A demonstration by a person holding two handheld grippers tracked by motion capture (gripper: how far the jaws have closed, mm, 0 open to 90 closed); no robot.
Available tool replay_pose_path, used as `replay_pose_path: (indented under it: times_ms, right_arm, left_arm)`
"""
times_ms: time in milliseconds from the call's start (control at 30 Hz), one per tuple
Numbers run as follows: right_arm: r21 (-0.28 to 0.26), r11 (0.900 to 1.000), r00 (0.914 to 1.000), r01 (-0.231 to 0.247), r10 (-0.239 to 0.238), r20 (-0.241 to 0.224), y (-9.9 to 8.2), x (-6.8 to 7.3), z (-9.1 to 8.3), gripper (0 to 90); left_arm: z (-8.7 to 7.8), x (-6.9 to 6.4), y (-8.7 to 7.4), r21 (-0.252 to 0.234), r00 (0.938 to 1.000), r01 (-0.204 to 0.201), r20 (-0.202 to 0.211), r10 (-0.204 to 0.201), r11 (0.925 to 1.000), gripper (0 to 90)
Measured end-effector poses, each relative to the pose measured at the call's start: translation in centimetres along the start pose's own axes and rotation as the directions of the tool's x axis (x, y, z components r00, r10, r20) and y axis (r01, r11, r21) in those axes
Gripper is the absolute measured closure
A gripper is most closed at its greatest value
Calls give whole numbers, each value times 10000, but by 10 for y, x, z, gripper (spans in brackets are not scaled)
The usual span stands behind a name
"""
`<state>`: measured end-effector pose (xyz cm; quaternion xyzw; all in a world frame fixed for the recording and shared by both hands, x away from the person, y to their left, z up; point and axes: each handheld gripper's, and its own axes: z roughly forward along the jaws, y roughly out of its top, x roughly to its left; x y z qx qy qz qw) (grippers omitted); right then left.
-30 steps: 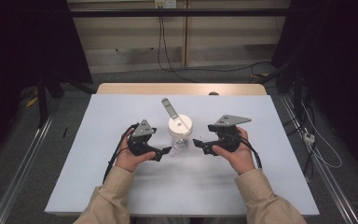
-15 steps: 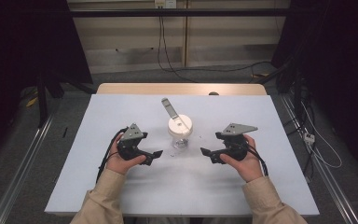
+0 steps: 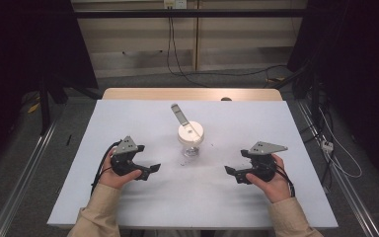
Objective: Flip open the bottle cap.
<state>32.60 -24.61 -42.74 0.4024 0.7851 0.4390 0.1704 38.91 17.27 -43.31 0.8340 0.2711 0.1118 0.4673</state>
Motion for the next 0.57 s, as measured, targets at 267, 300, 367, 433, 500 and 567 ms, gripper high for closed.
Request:
replay_pose_path:
  times_ms: [267, 300, 367, 433, 500, 567]
  right_arm:
    - [-48, 9999, 9997, -129, 130, 225, -16, -4, -14, 137]
    - [-45, 9999, 9996, -128, 130, 259, -18, -4, -15, 137]
    - [-56, 9999, 9995, -114, 115, 301, -21, -4, -18, 138]
    - [-43, 9999, 9993, -135, 137, 361, -24, -4, -20, 138]
    - [-57, 9999, 9990, -141, 143, 419, -28, -4, -23, 138]
    - [-92, 9997, 9987, -235, 239, 459, -30, -3, -25, 138]
  left_arm:
    - [-13, 3, -10, 81, 9997, 42, -222, -40, 10000, 52]
    - [-14, 4, -11, 106, 9997, 37, -247, -34, 9999, 52]
    - [-18, 5, -13, 128, 9996, 45, -283, -41, 9999, 52]
    - [-21, 6, -16, 94, 9995, 124, -297, -121, 9999, 52]
    - [-24, 7, -17, 109, 9992, 148, -369, -144, 9998, 52]
    - [-24, 9, -18, 71, 9988, 189, -459, -185, 9998, 52]
